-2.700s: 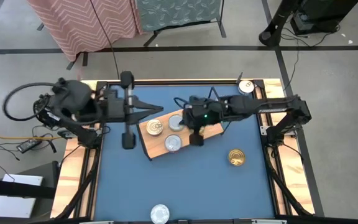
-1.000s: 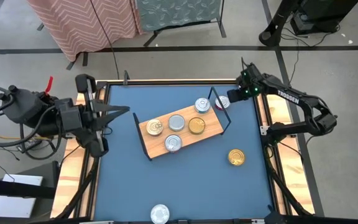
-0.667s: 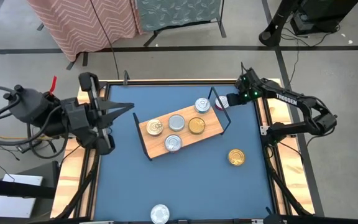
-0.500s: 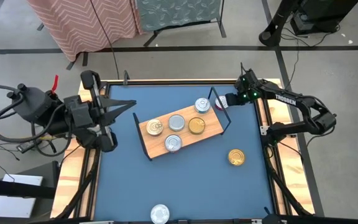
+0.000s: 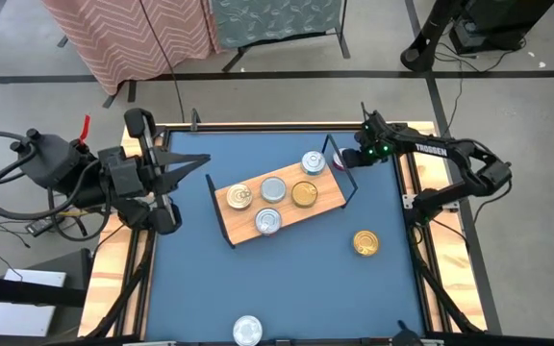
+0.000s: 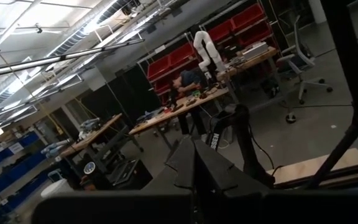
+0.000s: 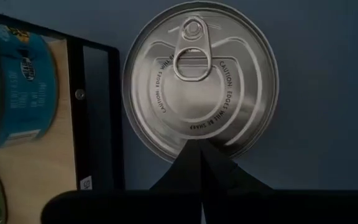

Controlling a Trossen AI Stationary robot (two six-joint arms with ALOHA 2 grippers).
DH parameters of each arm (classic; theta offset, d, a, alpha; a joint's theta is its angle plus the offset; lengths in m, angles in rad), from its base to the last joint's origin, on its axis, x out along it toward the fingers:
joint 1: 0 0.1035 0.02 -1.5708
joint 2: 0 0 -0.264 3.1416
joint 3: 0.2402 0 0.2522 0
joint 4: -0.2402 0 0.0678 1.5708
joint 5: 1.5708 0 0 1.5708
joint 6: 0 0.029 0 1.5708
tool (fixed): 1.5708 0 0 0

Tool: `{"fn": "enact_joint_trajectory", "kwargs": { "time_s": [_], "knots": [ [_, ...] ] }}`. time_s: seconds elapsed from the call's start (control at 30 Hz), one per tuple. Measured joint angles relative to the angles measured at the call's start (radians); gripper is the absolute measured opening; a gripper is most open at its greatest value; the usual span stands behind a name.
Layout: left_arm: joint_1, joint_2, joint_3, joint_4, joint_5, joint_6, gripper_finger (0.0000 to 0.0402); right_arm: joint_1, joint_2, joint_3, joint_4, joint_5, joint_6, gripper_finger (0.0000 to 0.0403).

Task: Stack canned seafood by type on shelf
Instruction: Stack the red tuna can on top of the red tuna can on the shelf

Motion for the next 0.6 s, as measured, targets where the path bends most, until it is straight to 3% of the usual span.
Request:
{"fn": "enact_joint_trajectory", "kwargs": {
  "time_s": [0.6],
  "knots": [
    [0.000, 0.000, 0.000, -0.007, 0.000, 0.003, 0.0006, -0.018, -0.139, -0.006, -0.332, 0.265, -0.112, 0.0000]
  ]
}}
